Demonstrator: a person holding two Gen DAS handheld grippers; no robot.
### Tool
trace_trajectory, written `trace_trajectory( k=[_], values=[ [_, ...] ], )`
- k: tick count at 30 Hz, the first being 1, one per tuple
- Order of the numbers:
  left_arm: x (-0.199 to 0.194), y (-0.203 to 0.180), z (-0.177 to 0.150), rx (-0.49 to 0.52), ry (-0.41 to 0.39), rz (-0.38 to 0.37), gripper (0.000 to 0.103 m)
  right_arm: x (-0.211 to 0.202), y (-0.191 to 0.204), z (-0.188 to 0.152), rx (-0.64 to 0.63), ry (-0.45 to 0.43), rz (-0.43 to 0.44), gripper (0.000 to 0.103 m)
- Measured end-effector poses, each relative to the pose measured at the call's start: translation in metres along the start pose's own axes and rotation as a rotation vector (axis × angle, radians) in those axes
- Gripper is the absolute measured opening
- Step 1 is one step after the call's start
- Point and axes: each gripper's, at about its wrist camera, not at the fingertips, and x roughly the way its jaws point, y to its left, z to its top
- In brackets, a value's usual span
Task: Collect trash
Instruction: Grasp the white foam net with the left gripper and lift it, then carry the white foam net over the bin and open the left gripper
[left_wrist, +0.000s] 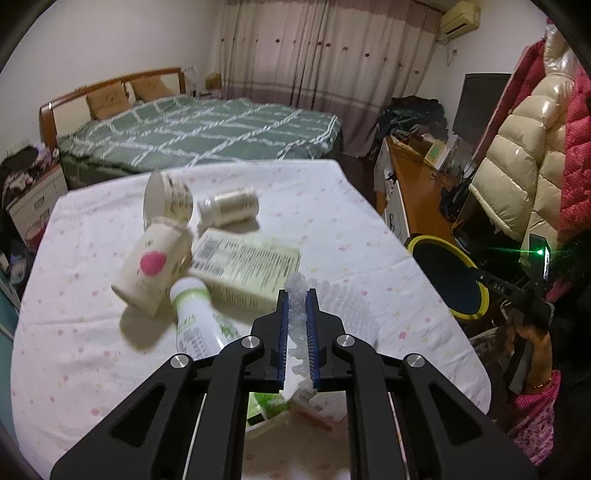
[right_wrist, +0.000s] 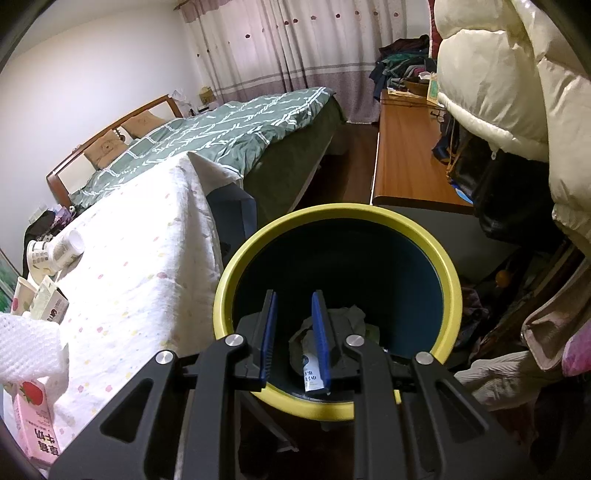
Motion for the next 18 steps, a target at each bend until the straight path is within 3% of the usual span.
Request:
trace_trajectory(
  k=[11, 18],
  values=[
    [-0.013, -0.041, 0.035, 0.094, -0.08, -0.041, 0.01, -0.041, -0.004, -0.01, 0.011, -0.091, -0.004, 0.019],
    [0.0, -0.096, 0.057, 0.174, -0.089, -0.115, 0.01, -0.071, -0.014, -0.025, 0.011, -0.131, -0.022, 0.019]
  ],
)
